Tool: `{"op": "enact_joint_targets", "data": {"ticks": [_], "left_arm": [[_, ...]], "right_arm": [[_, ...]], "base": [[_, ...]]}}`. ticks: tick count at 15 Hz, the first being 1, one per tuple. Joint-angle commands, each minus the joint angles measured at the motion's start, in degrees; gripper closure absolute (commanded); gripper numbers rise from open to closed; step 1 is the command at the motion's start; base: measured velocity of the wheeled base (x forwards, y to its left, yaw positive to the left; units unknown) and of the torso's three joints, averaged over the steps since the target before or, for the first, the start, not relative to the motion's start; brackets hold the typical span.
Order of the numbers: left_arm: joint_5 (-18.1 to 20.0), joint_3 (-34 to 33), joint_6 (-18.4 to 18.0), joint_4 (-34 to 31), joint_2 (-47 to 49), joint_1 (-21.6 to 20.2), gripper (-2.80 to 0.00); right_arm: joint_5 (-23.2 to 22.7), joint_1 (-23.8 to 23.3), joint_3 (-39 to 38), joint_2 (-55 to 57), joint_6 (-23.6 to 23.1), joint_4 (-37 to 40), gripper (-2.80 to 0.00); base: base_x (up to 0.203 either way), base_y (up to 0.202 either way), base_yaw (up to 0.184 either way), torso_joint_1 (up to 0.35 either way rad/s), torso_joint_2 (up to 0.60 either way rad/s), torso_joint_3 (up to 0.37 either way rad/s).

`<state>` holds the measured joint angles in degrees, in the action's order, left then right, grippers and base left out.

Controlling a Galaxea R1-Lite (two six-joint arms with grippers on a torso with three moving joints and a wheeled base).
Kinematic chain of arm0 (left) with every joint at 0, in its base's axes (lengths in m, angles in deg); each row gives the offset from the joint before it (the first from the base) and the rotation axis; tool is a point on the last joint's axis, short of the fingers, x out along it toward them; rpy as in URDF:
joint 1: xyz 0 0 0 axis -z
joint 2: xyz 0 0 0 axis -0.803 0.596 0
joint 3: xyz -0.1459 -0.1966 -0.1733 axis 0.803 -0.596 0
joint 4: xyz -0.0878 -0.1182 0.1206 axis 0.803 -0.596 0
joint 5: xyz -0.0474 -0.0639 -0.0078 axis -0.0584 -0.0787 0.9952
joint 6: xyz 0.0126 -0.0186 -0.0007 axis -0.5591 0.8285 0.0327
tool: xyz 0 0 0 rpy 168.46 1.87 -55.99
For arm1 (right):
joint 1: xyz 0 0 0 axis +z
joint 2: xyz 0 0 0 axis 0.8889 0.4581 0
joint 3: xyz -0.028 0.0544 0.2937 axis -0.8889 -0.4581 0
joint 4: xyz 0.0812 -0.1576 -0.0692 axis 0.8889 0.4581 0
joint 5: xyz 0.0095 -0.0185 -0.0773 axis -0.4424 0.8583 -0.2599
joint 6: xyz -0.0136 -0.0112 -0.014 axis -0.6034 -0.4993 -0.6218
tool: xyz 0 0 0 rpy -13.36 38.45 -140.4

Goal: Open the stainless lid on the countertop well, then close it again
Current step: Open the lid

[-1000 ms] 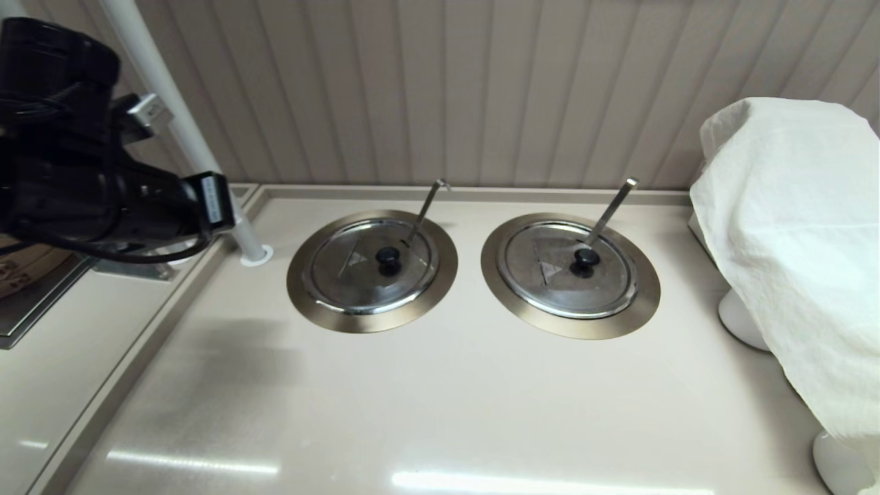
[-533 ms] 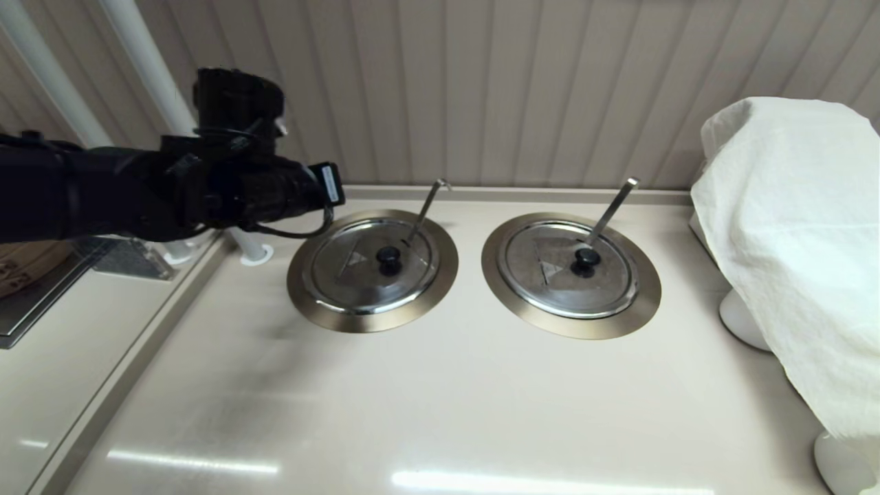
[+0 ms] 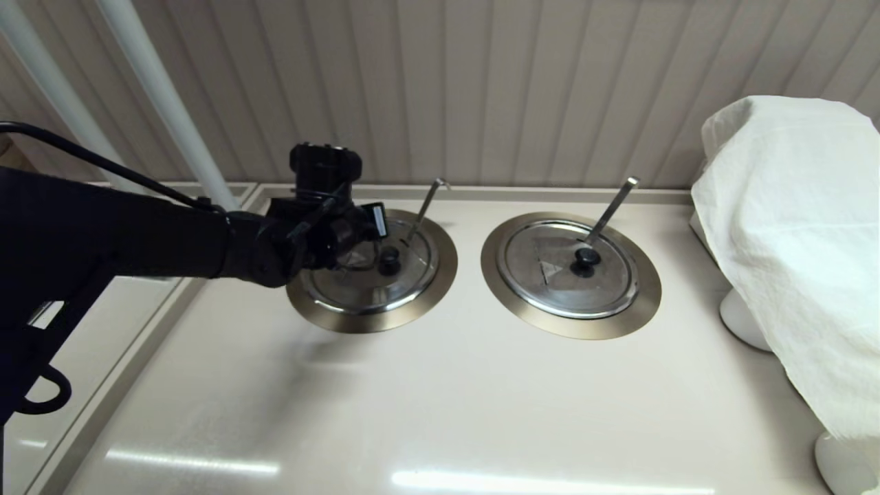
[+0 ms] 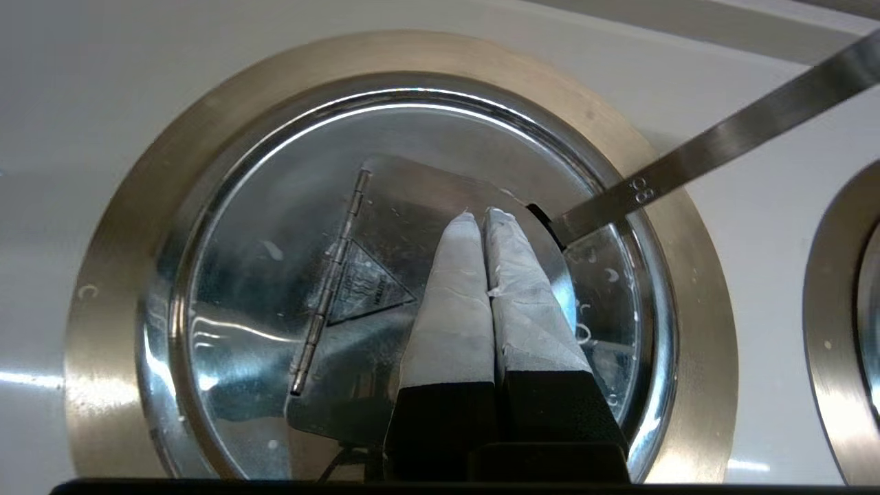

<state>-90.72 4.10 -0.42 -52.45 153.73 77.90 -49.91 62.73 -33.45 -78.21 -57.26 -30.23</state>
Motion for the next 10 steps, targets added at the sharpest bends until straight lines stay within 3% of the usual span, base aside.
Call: {"op": "enact_joint_targets", "data": {"ticks": [1, 3, 5, 6, 10], "left_arm": [[3.38, -5.43, -1.25, 4.43, -1.17, 0.16, 0.00], [8.59, -9.75, -4.46, 11.64, -2.08, 0.13, 0.00], [8.71, -9.94, -5.53, 11.65, -1.80, 0.22, 0.00], [8.69, -10.11, -5.71, 11.49, -1.41, 0.22, -2.80], [8.69, -10.11, -7.03, 11.04, -0.32, 0.22, -2.80]], "right_arm": [[0.00, 0.00, -0.01, -0.02, 0.00, -0.02, -2.80], [0.00, 0.00, -0.01, -0.01, -0.02, -0.01, -2.80], [0.00, 0.00, -0.01, -0.02, -0.06, 0.01, -2.80], [0.00, 0.00, -0.01, -0.02, -0.09, 0.04, -2.80], [0.00, 0.00, -0.01, -0.02, 0.00, -0.02, -2.80]], "base": [[0.000, 0.000, 0.000, 0.000, 0.00, 0.000], [0.000, 0.000, 0.000, 0.000, 0.00, 0.000], [0.000, 0.000, 0.000, 0.000, 0.00, 0.000], [0.000, 0.000, 0.000, 0.000, 0.00, 0.000], [0.000, 0.000, 0.000, 0.000, 0.00, 0.000]]}}
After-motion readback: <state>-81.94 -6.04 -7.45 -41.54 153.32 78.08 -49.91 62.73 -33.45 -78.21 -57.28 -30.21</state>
